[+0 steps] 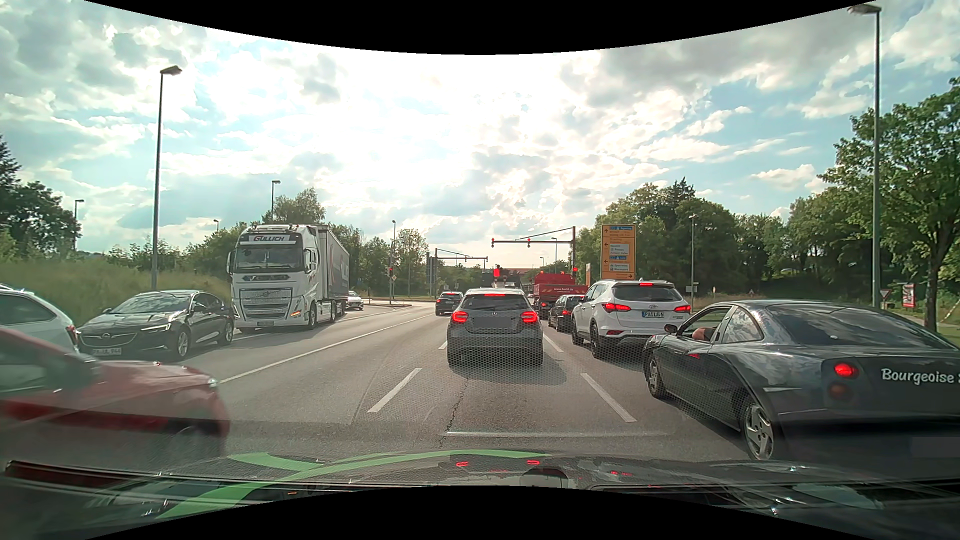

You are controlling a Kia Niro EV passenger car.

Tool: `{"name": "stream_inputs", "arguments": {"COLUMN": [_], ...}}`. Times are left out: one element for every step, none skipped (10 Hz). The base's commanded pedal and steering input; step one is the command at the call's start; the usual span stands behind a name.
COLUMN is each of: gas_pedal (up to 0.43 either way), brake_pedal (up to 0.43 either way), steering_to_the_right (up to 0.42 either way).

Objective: Follow the waypoints while adhering to traffic rules and regulations

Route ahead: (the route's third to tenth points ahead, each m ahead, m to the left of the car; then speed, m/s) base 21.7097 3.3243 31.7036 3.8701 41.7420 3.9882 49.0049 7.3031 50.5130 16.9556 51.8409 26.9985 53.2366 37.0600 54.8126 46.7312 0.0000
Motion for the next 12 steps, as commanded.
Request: {"name": "stream_inputs", "arguments": {"gas_pedal": [0.0,0.0,0.0,0.0,0.0,0.0,0.0,0.0,0.0,0.0,0.0,0.0], "brake_pedal": [0.561,0.555,0.555,0.561,0.555,0.555,0.561,0.555,0.555,0.555,0.555,0.555], "steering_to_the_right": [-0.008,-0.008,-0.008,-0.008,-0.008,-0.008,-0.008,-0.008,-0.008,-0.008,-0.008,-0.008]}}
